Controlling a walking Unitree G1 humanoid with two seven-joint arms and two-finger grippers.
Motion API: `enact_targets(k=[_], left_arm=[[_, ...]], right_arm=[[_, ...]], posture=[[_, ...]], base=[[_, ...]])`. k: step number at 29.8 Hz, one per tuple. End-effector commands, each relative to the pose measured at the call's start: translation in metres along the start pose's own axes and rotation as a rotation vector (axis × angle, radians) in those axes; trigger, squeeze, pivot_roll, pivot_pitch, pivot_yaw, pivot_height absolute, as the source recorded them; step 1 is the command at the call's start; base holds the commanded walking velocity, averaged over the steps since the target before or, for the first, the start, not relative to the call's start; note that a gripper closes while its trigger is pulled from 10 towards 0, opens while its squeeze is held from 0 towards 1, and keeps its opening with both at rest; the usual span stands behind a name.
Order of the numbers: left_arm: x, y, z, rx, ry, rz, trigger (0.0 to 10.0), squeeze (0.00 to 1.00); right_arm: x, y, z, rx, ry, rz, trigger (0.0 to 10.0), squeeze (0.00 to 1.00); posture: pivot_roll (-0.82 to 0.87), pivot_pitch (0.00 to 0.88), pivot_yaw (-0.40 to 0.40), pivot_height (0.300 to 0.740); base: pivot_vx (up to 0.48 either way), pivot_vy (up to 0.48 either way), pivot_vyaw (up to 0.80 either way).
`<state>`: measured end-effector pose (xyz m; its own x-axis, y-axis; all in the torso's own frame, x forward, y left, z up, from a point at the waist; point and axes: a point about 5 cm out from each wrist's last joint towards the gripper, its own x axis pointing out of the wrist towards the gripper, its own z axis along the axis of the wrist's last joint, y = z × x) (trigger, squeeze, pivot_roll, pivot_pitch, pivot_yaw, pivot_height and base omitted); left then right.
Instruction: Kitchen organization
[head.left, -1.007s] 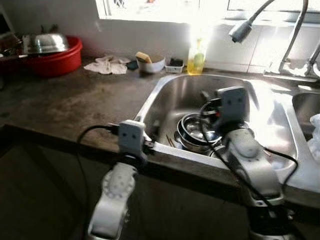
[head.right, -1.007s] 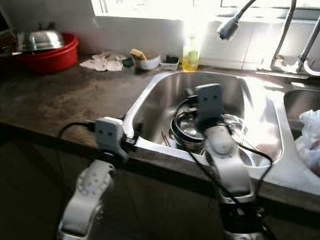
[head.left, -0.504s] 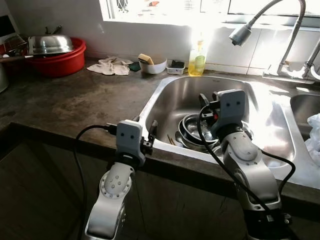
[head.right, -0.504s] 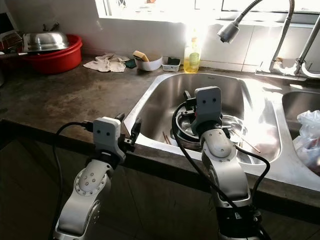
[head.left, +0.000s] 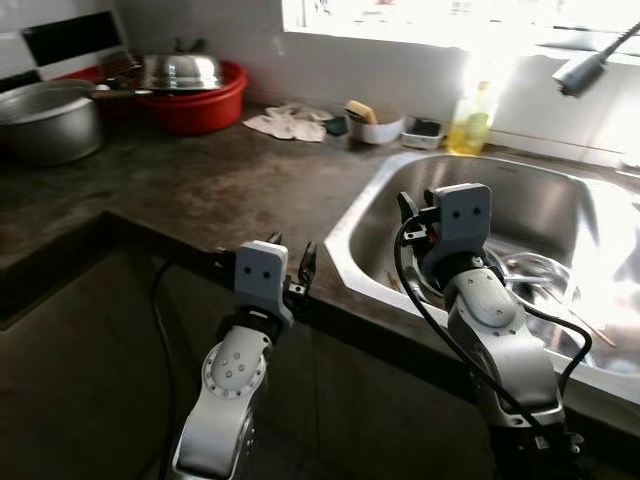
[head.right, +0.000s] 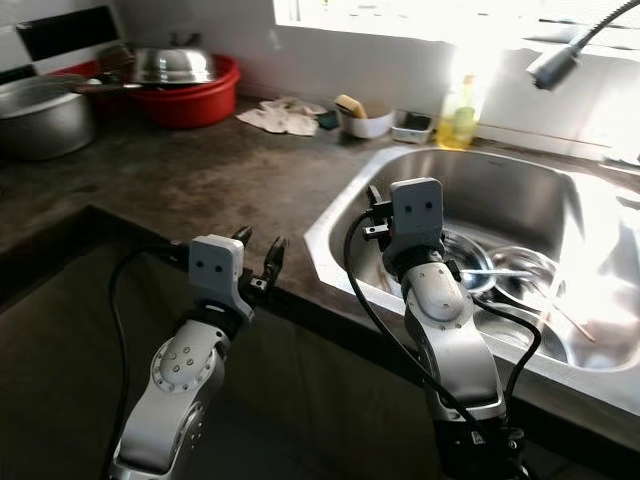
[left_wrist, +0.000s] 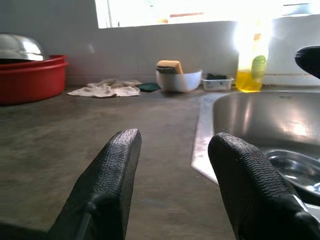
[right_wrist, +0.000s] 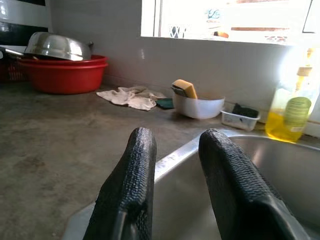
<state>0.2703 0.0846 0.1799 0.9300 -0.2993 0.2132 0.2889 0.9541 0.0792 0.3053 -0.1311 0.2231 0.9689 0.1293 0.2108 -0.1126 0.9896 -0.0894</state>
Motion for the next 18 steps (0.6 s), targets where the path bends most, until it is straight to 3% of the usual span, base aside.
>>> enact_targets(k=[1,14,18], left_arm=[[-0.0012,0.0065,-0.0004,0.013,0.005,0.021,10.0,0.00],[-0.0010,0.0069,0.0003,0.010,-0.001,0.022,10.0,0.00],[-0.0014,0.0069,0.0001,0.010,0.001,0.018,10.0,0.00]], right_arm=[[-0.0016,0.0040,0.0051,0.018,-0.030,0.014,10.0,0.00],[-0.0047,0.0043,0.0022,0.023,-0.023,0.018,10.0,0.00],[-0.0051,0.0049,0.0020,0.025,-0.023,0.020,10.0,0.00]], posture=[[0.01,0.018,-0.007,0.740],[0.01,0.007,0.000,0.740],[0.02,0.006,0.001,0.740]], base=[[0.000,0.465,0.80],[0.000,0.035,0.80],[0.000,0.423,0.80]])
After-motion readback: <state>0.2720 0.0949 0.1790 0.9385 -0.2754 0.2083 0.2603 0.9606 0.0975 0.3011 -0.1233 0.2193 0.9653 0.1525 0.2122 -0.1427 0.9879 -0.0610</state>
